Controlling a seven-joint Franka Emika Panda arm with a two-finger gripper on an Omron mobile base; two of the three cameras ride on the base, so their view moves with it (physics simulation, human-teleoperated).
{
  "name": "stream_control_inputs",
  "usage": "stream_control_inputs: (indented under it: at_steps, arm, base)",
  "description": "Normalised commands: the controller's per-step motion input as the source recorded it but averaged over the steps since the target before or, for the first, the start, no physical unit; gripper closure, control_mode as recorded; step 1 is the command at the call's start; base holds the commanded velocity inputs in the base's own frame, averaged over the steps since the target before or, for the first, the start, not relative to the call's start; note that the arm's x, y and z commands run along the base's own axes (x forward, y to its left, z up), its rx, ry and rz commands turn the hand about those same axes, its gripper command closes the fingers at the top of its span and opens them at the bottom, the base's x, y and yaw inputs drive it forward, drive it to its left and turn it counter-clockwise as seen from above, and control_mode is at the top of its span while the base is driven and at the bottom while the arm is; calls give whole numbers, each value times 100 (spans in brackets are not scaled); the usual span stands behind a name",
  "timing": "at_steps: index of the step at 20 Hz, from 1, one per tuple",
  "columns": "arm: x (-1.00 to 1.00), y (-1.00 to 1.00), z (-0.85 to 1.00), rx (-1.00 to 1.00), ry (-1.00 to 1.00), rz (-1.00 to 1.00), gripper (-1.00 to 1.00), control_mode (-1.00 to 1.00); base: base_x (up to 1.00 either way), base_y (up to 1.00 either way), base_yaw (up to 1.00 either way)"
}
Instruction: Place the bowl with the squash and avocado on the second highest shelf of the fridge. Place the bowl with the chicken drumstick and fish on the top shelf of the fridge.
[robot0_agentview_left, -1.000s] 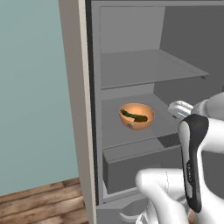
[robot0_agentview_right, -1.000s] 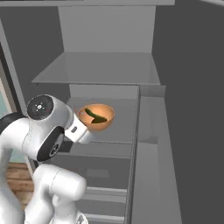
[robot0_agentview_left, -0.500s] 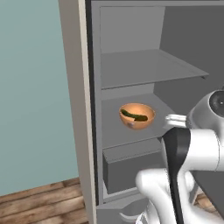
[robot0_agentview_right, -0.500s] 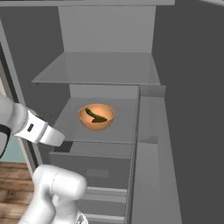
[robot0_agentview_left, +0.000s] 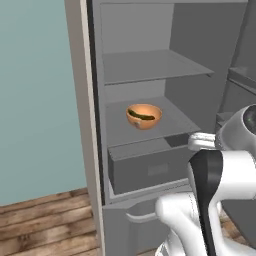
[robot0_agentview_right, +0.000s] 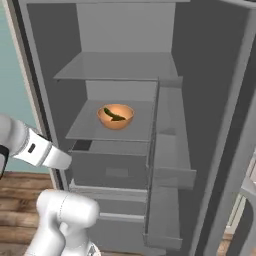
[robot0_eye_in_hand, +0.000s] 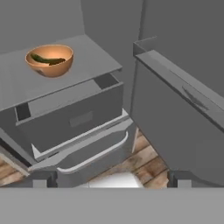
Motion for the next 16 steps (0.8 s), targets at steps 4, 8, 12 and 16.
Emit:
stream_control_inputs:
  at_steps: [4,8,12,16]
  arm:
    - [0,0,0,0,0,0,-100,100]
    - [0,0,0,0,0,0,-100,100]
    - [0,0,0,0,0,0,-100,100]
    - [0,0,0,0,0,0,-100,100]
  base:
    - [-100,35,0]
    - [-100,63,-42]
    - [-59,24,-87]
    - [-40,21,-92]
